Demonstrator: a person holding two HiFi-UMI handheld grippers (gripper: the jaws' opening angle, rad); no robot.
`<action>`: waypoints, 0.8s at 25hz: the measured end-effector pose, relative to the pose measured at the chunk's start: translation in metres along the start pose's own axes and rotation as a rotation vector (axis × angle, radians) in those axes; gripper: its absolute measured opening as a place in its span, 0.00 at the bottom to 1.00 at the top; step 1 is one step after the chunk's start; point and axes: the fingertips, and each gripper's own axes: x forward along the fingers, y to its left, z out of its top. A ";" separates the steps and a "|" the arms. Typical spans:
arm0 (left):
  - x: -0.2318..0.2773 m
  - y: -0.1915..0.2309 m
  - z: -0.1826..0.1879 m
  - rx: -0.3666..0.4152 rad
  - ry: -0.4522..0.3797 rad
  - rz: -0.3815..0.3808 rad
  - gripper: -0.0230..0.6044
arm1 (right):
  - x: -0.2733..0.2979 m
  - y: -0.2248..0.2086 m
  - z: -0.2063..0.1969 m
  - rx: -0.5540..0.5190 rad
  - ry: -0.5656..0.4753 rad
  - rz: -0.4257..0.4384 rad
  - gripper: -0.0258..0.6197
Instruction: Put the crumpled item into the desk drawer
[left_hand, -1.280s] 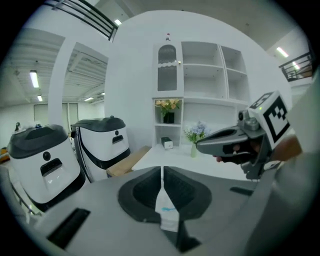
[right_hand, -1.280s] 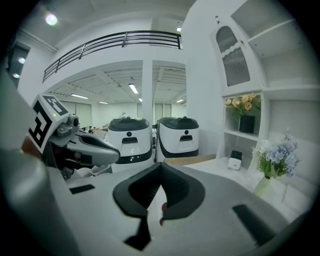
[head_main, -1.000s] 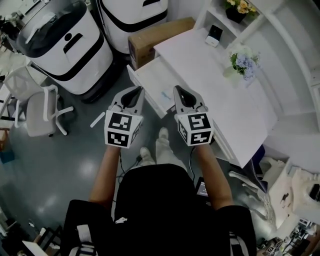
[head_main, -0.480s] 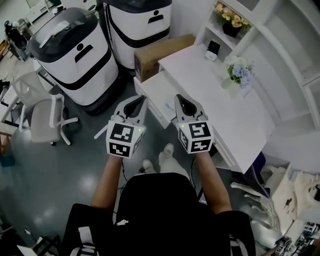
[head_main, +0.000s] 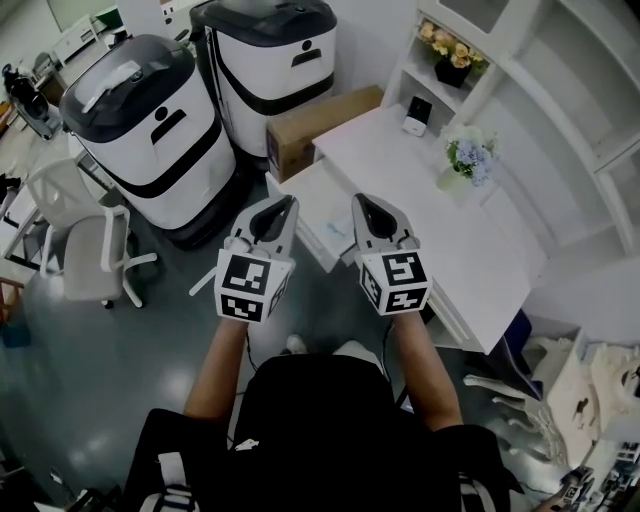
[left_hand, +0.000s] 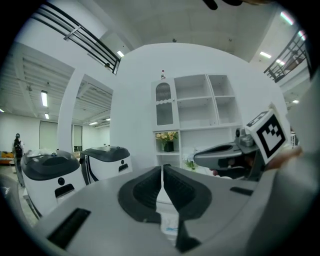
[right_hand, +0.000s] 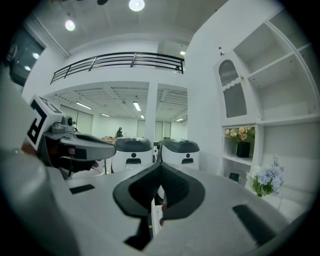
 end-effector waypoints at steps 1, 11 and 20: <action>0.001 -0.001 0.003 0.000 -0.006 0.001 0.06 | -0.001 -0.002 0.002 0.003 -0.004 -0.002 0.03; 0.014 -0.018 0.031 -0.004 -0.048 0.008 0.06 | -0.010 -0.028 0.023 -0.007 -0.039 0.004 0.03; 0.024 -0.035 0.050 -0.012 -0.066 0.034 0.06 | -0.021 -0.046 0.035 -0.020 -0.055 0.030 0.03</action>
